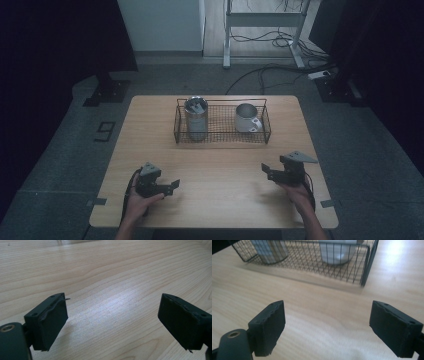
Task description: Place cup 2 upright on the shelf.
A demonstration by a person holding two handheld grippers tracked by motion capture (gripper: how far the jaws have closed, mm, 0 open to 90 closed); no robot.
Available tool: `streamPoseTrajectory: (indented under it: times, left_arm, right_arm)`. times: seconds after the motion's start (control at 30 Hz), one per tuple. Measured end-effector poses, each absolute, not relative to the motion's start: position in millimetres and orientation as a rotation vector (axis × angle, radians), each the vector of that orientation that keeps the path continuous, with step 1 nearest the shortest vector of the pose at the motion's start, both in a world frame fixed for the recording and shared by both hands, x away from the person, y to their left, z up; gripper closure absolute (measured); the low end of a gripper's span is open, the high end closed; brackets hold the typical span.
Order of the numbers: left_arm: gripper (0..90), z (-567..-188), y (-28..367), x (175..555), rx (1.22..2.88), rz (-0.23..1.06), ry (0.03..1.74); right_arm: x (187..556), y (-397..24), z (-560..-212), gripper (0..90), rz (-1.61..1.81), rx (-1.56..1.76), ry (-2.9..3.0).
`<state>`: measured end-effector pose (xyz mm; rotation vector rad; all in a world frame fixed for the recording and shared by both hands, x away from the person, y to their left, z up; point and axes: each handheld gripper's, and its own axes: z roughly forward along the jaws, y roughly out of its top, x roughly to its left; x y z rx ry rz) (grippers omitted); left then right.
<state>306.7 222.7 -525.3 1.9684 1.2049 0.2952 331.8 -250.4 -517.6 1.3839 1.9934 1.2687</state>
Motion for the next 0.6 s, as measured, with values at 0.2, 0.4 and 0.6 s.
streamPoseTrajectory:
  times: [0.2,0.4,0.6]
  left_arm:
    - [9.2,-527.4,221.1,307.1,1.979,0.297,1.206]
    - [9.2,-528.4,219.8,307.3,1.986,0.300,1.208]
    - [9.2,-528.0,219.9,307.2,1.985,0.300,1.206]
  right_arm:
    - [324.9,-251.1,-533.8,13.3,1.244,1.407,2.028]
    - [324.3,-252.0,-537.8,13.4,1.232,1.419,2.037]
    - [324.0,-252.5,-538.4,12.9,1.222,1.425,2.032]
